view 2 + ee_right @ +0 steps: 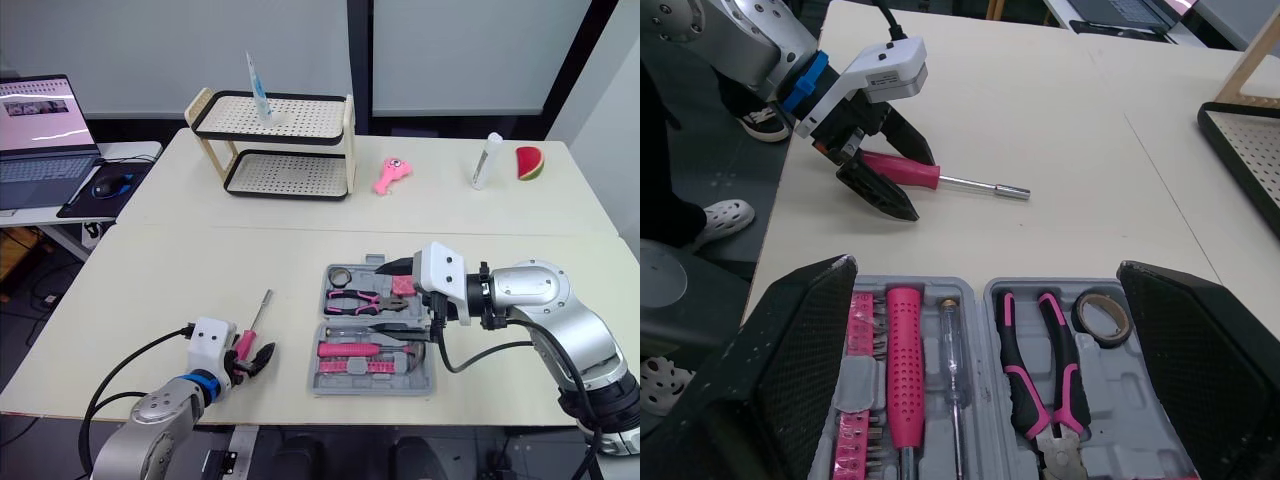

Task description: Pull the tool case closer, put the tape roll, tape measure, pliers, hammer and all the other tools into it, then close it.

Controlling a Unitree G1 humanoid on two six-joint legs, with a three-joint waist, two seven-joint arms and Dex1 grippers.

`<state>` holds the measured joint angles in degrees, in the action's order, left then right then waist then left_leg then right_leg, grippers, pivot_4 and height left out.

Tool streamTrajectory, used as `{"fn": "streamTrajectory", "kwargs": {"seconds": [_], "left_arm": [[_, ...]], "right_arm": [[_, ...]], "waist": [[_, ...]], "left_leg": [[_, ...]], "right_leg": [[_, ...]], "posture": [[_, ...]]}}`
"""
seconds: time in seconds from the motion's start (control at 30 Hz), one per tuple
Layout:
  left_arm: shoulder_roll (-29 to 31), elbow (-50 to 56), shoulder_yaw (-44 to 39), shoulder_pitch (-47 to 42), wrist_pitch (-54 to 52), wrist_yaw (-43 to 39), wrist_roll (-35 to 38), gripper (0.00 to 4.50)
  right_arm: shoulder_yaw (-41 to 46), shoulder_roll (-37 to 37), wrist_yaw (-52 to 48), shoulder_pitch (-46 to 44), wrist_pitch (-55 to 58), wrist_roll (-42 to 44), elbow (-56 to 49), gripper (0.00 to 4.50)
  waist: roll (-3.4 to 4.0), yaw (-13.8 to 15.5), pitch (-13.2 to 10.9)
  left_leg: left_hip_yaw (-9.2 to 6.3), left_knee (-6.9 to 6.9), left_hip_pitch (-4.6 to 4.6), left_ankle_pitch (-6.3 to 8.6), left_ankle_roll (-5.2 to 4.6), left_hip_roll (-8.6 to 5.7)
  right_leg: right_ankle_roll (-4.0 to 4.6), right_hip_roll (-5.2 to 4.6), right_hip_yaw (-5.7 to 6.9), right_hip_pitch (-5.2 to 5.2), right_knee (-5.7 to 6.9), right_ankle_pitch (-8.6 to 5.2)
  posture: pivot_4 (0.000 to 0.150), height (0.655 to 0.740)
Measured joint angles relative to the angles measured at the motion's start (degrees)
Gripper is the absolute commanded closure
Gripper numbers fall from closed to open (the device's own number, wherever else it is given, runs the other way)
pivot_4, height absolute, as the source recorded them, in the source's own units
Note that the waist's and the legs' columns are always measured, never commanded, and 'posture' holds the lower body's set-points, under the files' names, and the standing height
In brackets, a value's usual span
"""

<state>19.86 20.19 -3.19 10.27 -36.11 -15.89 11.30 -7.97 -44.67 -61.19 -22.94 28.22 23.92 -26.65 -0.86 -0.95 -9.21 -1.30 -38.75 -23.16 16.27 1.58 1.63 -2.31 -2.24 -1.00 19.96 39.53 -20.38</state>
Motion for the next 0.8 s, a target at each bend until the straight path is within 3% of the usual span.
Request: {"fn": "streamTrajectory", "kwargs": {"seconds": [0.27,0.57,0.8], "left_arm": [[-0.06,-1.80,-0.03,-0.92,1.51,0.53,-1.18,3.68],[1.44,-3.08,0.03,-0.88,3.71,-1.25,-1.45,3.72],[20.25,2.15,0.04,-0.50,9.91,-20.07,0.27,3.72]], "right_arm": [[0.00,0.00,0.44,0.04,0.92,0.14,-0.15,0.00],[-0.01,0.14,0.75,0.93,0.98,0.11,-0.14,0.00],[0.21,-1.88,-0.32,1.56,0.86,0.02,-0.08,0.00]], "waist": [[0.00,0.05,0.00],[0.00,0.09,0.00],[0.02,0.08,-0.06]], "left_leg": [[0.00,0.00,0.00,0.00,0.00,-0.03],[-0.01,0.03,0.18,0.00,0.00,-0.01],[-0.02,0.07,0.16,0.01,0.02,-0.02]], "right_leg": [[0.00,-0.01,0.00,-0.05,-0.07,0.00],[0.00,0.00,0.02,-0.29,-0.19,0.00],[0.01,-0.01,0.02,-0.37,-0.45,0.01]], "posture": [[0.150,0.7400],[0.150,0.7400],[0.150,0.7400]]}}
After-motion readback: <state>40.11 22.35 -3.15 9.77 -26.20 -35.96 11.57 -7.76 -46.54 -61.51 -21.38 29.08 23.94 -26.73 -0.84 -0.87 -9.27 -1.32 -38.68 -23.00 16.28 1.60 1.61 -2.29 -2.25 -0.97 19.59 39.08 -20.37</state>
